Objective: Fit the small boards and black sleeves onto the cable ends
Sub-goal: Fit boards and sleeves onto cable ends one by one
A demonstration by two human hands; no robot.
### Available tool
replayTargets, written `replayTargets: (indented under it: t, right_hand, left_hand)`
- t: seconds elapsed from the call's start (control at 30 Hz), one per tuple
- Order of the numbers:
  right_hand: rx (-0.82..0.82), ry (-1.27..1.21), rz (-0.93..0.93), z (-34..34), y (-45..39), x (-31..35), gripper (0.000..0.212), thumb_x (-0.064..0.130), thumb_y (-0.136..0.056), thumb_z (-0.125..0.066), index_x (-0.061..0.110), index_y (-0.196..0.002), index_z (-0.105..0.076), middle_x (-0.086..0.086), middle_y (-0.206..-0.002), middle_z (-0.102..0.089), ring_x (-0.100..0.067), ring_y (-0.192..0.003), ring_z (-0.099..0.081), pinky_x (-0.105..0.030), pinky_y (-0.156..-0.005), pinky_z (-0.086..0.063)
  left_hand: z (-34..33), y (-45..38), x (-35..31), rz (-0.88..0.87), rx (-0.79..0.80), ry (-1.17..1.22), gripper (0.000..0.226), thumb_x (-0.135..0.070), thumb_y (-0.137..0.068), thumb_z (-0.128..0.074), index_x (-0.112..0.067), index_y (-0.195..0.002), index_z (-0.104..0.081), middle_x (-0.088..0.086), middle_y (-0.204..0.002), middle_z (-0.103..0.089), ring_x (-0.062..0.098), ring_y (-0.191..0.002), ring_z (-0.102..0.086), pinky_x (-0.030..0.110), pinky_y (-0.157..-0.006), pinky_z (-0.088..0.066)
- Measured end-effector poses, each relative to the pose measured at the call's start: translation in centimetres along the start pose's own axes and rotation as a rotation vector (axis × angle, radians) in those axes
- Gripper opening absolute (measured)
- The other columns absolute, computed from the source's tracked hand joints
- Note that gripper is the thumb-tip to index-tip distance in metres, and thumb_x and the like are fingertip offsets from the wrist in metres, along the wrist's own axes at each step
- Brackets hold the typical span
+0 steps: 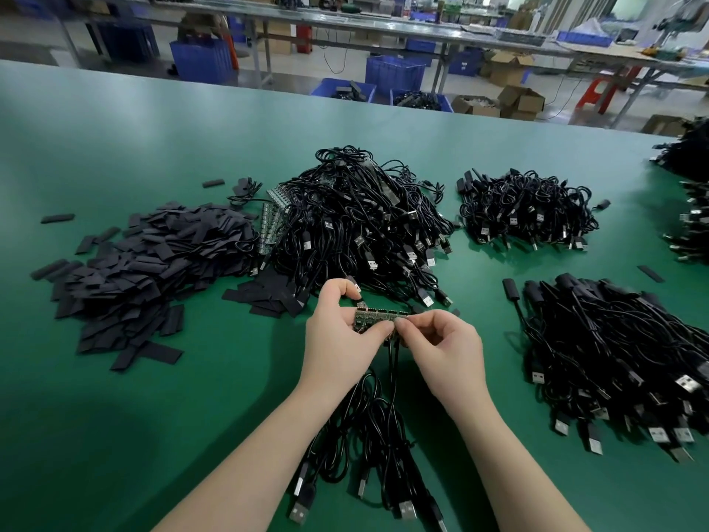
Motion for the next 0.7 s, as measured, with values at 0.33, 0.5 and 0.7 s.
replayTargets:
  t: [0.33, 0.5, 0.7]
  right_hand:
    - [-0.163, -0.020, 0.037, 2.9, -0.1, 1.0, 0.014, 0.022, -0.090, -0.069, 0.025, -0.077, -0.066, 0.015, -0.073, -0.068, 0.001, -0.064, -0.061, -0.013, -0.061, -0.045]
    - [-0.461, -0.438, 0.346, 5.8, 0.9, 4.9, 0.015, 0.010, -0.097, -0.059, 0.023, -0.090, -0.056, 0.005, -0.078, -0.059, -0.010, -0.058, -0.058, -0.018, -0.056, -0.047]
    - [-0.307, -0.427, 0.473, 4.6, 1.2, 9.1, 0.017, 0.012, -0.098, -0.057, 0.028, -0.096, -0.054, 0.006, -0.085, -0.062, -0.014, -0.065, -0.069, -0.019, -0.059, -0.051]
  left_hand:
    - [0.3, -0.2, 1.0, 0.079, 0.048, -0.062, 0.043, -0.025, -0.080, -0.078, -0.039, -0.099, -0.042, -0.006, -0.080, -0.072, 0.011, -0.057, -0.056, 0.026, -0.053, -0.044]
    - [-0.2, 0.0, 1.4, 0.008, 0.117, -0.147, 0.054, -0.024, -0.083, -0.075, -0.046, -0.119, -0.041, -0.014, -0.097, -0.067, -0.005, -0.078, -0.057, 0.008, -0.069, -0.038]
    - [0.8, -0.1, -0.2, -0.174, -0.100, -0.181, 0.044, -0.044, -0.098, -0.050, -0.027, -0.139, -0.045, -0.019, -0.132, -0.046, 0.001, -0.126, -0.044, 0.030, -0.107, -0.038]
Point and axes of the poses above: each hand's wrist, its own y-axis away from the middle knuckle, its own z-axis out of the back of the hand, x = y × z, the point moved 3 cm from there along -y, towards the middle knuckle
